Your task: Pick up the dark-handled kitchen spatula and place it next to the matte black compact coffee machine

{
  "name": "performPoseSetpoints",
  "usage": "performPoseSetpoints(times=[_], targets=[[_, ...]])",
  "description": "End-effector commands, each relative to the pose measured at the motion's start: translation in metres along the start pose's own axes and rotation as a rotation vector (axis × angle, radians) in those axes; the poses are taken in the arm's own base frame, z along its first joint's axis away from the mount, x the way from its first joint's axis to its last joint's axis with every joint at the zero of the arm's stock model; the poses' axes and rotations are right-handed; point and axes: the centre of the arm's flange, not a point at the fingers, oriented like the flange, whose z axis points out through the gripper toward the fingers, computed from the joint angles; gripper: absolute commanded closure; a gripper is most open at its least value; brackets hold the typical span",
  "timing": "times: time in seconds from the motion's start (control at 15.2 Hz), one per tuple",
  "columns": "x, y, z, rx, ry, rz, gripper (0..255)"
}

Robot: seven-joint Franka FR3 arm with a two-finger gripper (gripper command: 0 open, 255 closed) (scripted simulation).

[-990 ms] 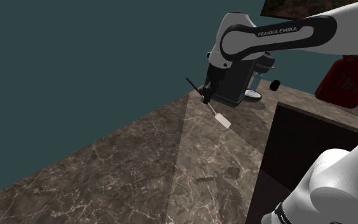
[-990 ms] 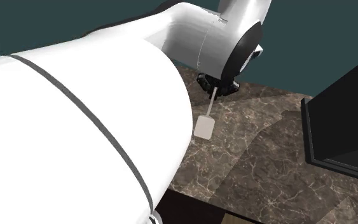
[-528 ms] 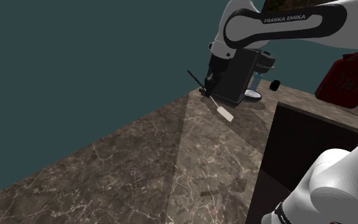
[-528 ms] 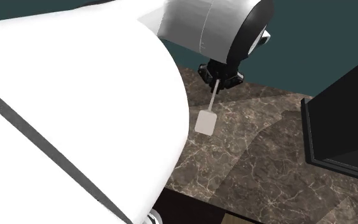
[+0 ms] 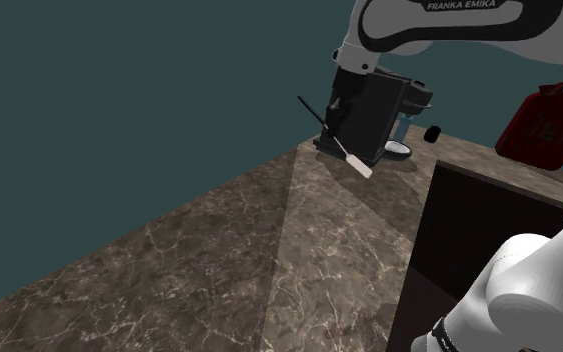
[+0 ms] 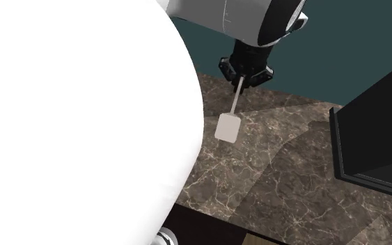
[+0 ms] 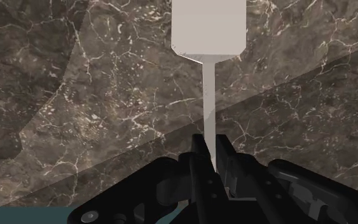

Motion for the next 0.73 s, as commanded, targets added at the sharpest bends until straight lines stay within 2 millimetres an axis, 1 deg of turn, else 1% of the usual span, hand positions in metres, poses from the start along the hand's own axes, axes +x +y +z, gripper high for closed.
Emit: performPoseSetpoints(times=[0.0,0.66], targets=[[0.000,0.000,-0.011,0.000,0.000,0.000,255],[0.004,0.000,-0.064,0.000,0.000,0.000,255]])
